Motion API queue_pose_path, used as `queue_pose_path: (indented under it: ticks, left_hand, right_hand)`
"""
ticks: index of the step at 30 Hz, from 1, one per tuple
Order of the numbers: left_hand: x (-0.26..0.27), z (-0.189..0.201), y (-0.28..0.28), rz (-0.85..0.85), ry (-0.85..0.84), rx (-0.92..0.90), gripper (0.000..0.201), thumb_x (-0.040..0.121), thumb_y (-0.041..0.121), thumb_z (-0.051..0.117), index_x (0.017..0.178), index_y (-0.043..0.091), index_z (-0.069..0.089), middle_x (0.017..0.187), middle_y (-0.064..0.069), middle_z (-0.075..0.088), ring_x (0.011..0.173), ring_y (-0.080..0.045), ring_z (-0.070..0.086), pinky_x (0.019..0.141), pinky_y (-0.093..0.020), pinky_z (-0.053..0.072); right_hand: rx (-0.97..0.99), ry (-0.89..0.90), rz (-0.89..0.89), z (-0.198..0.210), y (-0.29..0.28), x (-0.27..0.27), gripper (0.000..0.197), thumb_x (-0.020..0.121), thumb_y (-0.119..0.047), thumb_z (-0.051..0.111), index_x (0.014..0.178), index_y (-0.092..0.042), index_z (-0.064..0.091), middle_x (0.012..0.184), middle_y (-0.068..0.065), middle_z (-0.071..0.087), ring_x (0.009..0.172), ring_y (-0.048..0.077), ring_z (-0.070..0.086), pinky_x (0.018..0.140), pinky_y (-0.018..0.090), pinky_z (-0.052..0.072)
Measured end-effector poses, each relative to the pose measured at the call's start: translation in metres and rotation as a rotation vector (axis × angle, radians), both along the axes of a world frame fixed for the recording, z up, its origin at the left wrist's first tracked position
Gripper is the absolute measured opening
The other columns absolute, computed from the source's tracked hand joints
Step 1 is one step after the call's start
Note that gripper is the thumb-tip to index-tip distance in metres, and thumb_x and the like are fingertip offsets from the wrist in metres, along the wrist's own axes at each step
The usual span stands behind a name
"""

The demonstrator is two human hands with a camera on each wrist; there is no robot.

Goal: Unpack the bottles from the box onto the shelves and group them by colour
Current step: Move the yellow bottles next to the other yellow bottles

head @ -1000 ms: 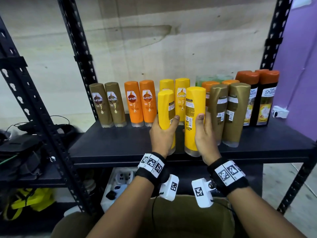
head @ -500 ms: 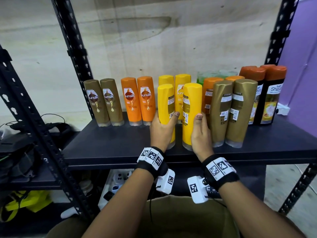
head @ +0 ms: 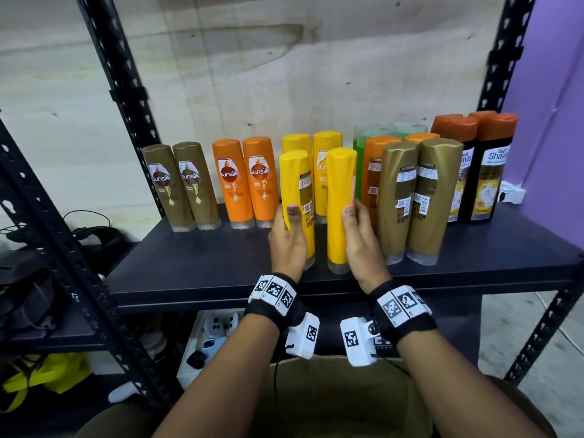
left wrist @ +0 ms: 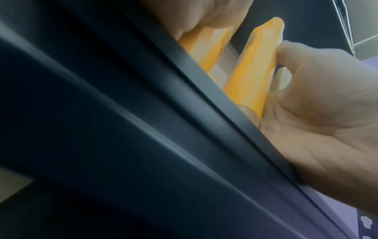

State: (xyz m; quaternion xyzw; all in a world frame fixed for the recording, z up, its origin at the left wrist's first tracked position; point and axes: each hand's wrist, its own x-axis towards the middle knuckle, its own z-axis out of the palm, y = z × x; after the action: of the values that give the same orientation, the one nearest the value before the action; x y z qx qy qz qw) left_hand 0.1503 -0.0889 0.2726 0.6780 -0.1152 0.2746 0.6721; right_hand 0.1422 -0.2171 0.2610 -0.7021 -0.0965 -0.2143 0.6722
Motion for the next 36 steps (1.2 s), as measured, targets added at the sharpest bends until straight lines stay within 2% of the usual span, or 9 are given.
queue_pose_path:
  ticks: [5, 9, 13, 17, 20, 28, 32, 34, 36]
  left_hand:
    - [0.0007, -0.0019, 0.0015, -0.001, 0.045, -0.047, 0.039, 0.082, 0.09, 0.025, 0.11, 0.079, 0.05, 0.115, 0.047, 0.059, 0.117, 0.015, 0.054, 0.109, -0.029, 0.042]
    - [0.001, -0.0038, 0.0005, 0.022, 0.064, -0.054, 0.057, 0.081, 0.091, 0.024, 0.115, 0.059, 0.057, 0.117, 0.032, 0.064, 0.12, 0.003, 0.058, 0.113, -0.038, 0.043]
    - [0.0009, -0.0055, 0.0002, 0.02, 0.08, -0.082, 0.073, 0.083, 0.09, 0.022, 0.128, 0.043, 0.055, 0.127, 0.017, 0.064, 0.126, -0.01, 0.058, 0.113, -0.042, 0.043]
    - [0.0012, -0.0046, 0.0003, 0.043, 0.129, -0.09, 0.052, 0.092, 0.078, 0.019, 0.109, 0.049, 0.059, 0.115, 0.021, 0.065, 0.121, -0.013, 0.061, 0.113, -0.046, 0.044]
    - [0.0025, -0.0055, 0.002, 0.05, 0.15, -0.102, 0.046, 0.096, 0.073, 0.019, 0.106, 0.05, 0.057, 0.121, 0.011, 0.065, 0.123, -0.019, 0.06, 0.113, -0.049, 0.043]
    - [0.0056, -0.0079, 0.0013, 0.016, 0.142, -0.123, 0.076, 0.089, 0.081, 0.019, 0.144, 0.038, 0.047, 0.141, 0.006, 0.058, 0.131, -0.018, 0.054, 0.116, -0.048, 0.039]
    - [0.0053, -0.0076, 0.0033, 0.045, 0.141, -0.1, 0.039, 0.086, 0.082, 0.027, 0.112, 0.067, 0.051, 0.118, 0.031, 0.062, 0.114, 0.002, 0.058, 0.106, -0.041, 0.046]
    - [0.0048, -0.0065, 0.0042, 0.06, 0.123, -0.069, 0.039, 0.084, 0.081, 0.032, 0.107, 0.057, 0.053, 0.098, 0.038, 0.063, 0.093, 0.017, 0.058, 0.088, -0.03, 0.047]
    - [0.0029, -0.0057, 0.0035, 0.066, 0.092, -0.04, 0.051, 0.08, 0.082, 0.04, 0.111, 0.044, 0.052, 0.097, 0.029, 0.064, 0.089, 0.021, 0.056, 0.08, -0.021, 0.042]
  right_hand:
    - [0.013, 0.012, 0.06, 0.0002, -0.0002, 0.0008, 0.069, 0.072, -0.089, 0.056, 0.127, -0.047, 0.048, 0.122, -0.027, 0.063, 0.118, -0.007, 0.057, 0.101, 0.022, 0.042]
    - [0.018, 0.027, 0.045, -0.0003, -0.0006, -0.0016, 0.062, 0.071, -0.085, 0.061, 0.119, -0.046, 0.05, 0.121, -0.02, 0.065, 0.115, -0.002, 0.061, 0.099, 0.025, 0.045]
    - [-0.012, 0.007, 0.008, -0.002, -0.0003, -0.003, 0.074, 0.075, -0.076, 0.066, 0.131, -0.033, 0.043, 0.127, -0.013, 0.063, 0.111, -0.005, 0.062, 0.092, 0.018, 0.047]
    - [-0.073, -0.008, -0.04, -0.0063, -0.0009, -0.0023, 0.071, 0.079, -0.065, 0.07, 0.133, -0.033, 0.037, 0.122, -0.02, 0.062, 0.103, -0.015, 0.06, 0.077, 0.001, 0.046]
    - [-0.092, -0.009, -0.059, -0.0079, -0.0005, -0.0021, 0.068, 0.079, -0.064, 0.072, 0.129, -0.036, 0.035, 0.119, -0.022, 0.063, 0.1, -0.015, 0.061, 0.074, 0.001, 0.047]
    - [-0.11, 0.003, -0.068, -0.0081, -0.0008, -0.0034, 0.064, 0.08, -0.068, 0.068, 0.128, -0.043, 0.032, 0.117, -0.023, 0.063, 0.099, -0.014, 0.062, 0.072, 0.002, 0.048]
    - [-0.092, 0.01, -0.076, -0.006, -0.0004, -0.0051, 0.045, 0.085, -0.079, 0.044, 0.12, -0.05, 0.041, 0.106, -0.042, 0.062, 0.097, -0.02, 0.058, 0.072, -0.003, 0.042]
    - [-0.071, 0.024, -0.071, -0.0052, -0.0006, -0.0057, 0.036, 0.086, -0.082, 0.036, 0.114, -0.059, 0.044, 0.108, -0.045, 0.06, 0.1, -0.02, 0.057, 0.076, -0.002, 0.04]
    - [-0.055, 0.029, -0.068, -0.0052, -0.0005, -0.0059, 0.035, 0.087, -0.082, 0.035, 0.113, -0.061, 0.045, 0.11, -0.045, 0.06, 0.102, -0.019, 0.057, 0.08, 0.001, 0.041]
